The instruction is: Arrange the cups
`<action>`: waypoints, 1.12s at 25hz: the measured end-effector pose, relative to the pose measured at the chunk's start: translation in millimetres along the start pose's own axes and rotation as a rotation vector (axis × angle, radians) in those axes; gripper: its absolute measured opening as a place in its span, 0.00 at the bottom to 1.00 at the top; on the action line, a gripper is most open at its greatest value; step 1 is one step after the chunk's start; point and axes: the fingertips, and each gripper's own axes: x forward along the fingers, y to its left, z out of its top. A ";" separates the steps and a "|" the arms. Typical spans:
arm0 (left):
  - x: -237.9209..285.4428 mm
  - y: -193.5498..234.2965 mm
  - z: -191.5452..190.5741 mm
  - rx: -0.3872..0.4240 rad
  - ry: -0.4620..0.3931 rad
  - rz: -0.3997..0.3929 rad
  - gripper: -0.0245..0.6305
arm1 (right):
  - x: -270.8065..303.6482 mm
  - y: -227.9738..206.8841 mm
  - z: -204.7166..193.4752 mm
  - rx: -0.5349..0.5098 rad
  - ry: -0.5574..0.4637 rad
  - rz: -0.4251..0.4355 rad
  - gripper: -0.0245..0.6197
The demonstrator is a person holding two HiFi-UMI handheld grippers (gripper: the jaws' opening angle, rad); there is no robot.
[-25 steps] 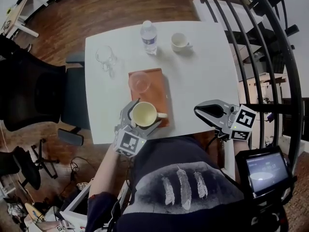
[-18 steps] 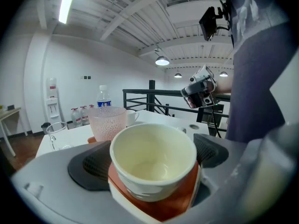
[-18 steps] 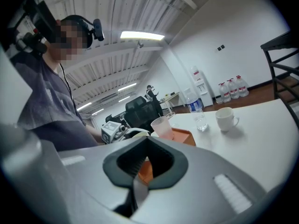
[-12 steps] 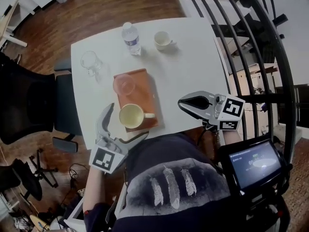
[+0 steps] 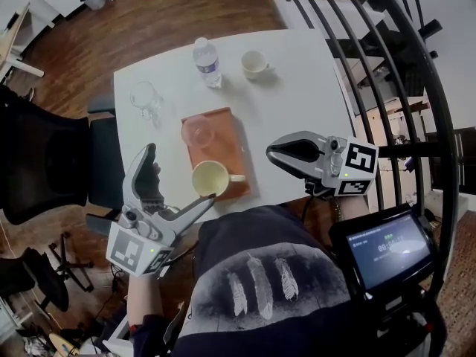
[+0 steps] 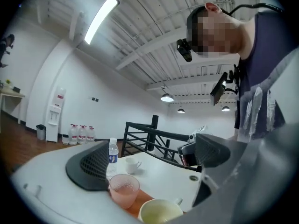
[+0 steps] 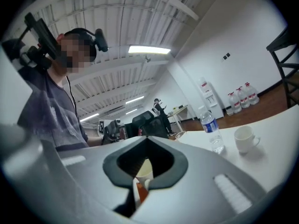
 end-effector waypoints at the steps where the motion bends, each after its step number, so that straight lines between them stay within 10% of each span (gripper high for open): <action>1: 1.1 0.8 -0.3 0.001 0.000 0.000 0.94 | 1.9 1.0 2.4 0.002 -0.012 0.004 0.04; 7: 2.4 12.7 -2.2 0.046 0.020 0.065 0.64 | 7.4 6.1 10.8 0.007 -0.044 0.030 0.04; 10: -4.2 28.2 -0.3 0.085 0.031 0.152 0.07 | 10.0 11.1 18.6 0.022 -0.071 0.058 0.04; 28: -4.7 36.4 -23.2 0.016 0.127 0.169 0.06 | 16.0 17.2 28.6 0.015 -0.122 0.083 0.04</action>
